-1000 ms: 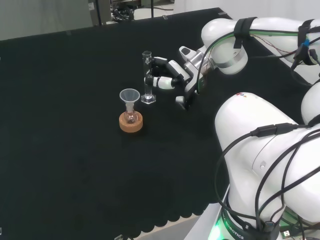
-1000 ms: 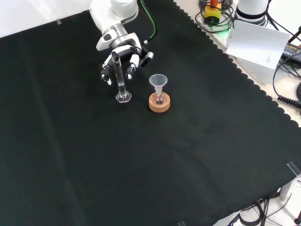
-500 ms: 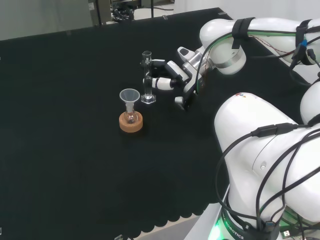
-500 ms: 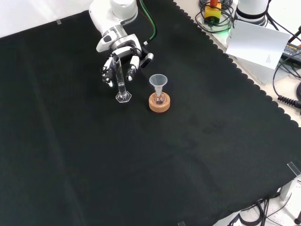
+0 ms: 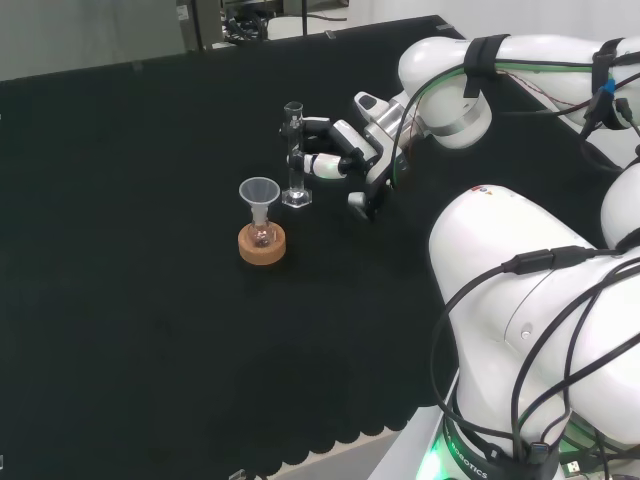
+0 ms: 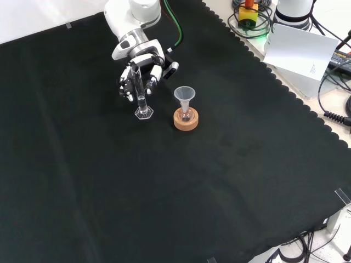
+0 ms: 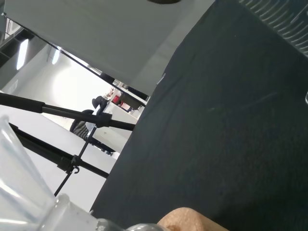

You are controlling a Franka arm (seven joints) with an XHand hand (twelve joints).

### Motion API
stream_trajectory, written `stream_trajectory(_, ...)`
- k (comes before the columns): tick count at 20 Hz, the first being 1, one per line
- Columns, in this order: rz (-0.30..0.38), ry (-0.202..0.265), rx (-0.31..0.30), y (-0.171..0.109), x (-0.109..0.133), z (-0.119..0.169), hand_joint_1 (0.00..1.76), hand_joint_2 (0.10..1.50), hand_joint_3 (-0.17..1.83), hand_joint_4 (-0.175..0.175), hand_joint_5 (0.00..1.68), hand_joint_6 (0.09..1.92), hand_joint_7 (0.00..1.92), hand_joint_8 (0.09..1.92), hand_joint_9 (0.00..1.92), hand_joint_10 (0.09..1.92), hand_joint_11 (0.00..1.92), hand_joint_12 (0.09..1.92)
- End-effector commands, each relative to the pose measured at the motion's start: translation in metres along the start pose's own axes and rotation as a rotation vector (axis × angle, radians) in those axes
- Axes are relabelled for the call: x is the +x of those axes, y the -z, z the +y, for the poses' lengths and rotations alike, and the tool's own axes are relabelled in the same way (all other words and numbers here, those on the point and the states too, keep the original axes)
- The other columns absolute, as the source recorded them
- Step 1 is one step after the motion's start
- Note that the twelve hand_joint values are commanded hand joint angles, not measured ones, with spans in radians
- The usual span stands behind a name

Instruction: Pick up the graduated cylinder.

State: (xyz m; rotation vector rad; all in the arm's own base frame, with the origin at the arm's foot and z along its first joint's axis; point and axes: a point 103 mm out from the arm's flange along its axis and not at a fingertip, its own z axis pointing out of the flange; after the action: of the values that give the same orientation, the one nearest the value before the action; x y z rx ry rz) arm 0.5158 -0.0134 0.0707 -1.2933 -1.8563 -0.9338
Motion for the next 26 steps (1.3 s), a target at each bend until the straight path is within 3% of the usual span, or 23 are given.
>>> stream_trajectory(1, 0.008, -0.004, -0.003, 0.0, 0.001, 0.001, 1.1, 1.08, -0.17, -0.004, 0.58, 0.43, 0.57, 0.58, 0.94, 0.34, 0.77, 1.08)
stream_trajectory(13, 0.017, -0.01, -0.014, -0.001, 0.0, 0.002, 1.1, 1.09, -0.17, -0.001, 0.49, 0.51, 0.65, 0.6, 0.97, 0.32, 0.78, 1.08)
stream_trajectory(16, 0.01, -0.008, -0.014, -0.001, 0.001, 0.002, 1.1, 1.09, -0.17, 0.004, 0.54, 0.55, 0.65, 0.59, 0.98, 0.32, 0.79, 1.08)
stream_trajectory(18, 0.001, -0.009, -0.019, 0.001, 0.002, 0.002, 1.11, 1.12, -0.17, 0.017, 0.7, 0.55, 0.66, 0.6, 0.99, 0.31, 0.81, 1.07)
stream_trajectory(19, -0.006, -0.012, -0.023, 0.002, 0.003, 0.002, 1.1, 1.13, -0.13, 0.01, 0.81, 0.72, 0.68, 0.61, 1.01, 0.31, 0.82, 1.07)
stream_trajectory(20, -0.016, -0.015, -0.027, 0.003, 0.003, 0.002, 1.11, 1.13, -0.09, -0.02, 0.89, 0.85, 0.7, 0.63, 1.02, 0.31, 0.84, 1.06)
stream_trajectory(23, -0.083, -0.033, -0.028, 0.004, 0.007, 0.003, 1.14, 1.14, -0.03, -0.137, 0.94, 1.03, 0.75, 0.66, 1.08, 0.3, 0.93, 1.01)
stream_trajectory(26, -0.162, -0.04, -0.012, 0.006, 0.012, 0.005, 1.14, 1.16, -0.01, -0.171, 0.92, 1.1, 0.81, 0.68, 1.15, 0.28, 1.0, 0.95)
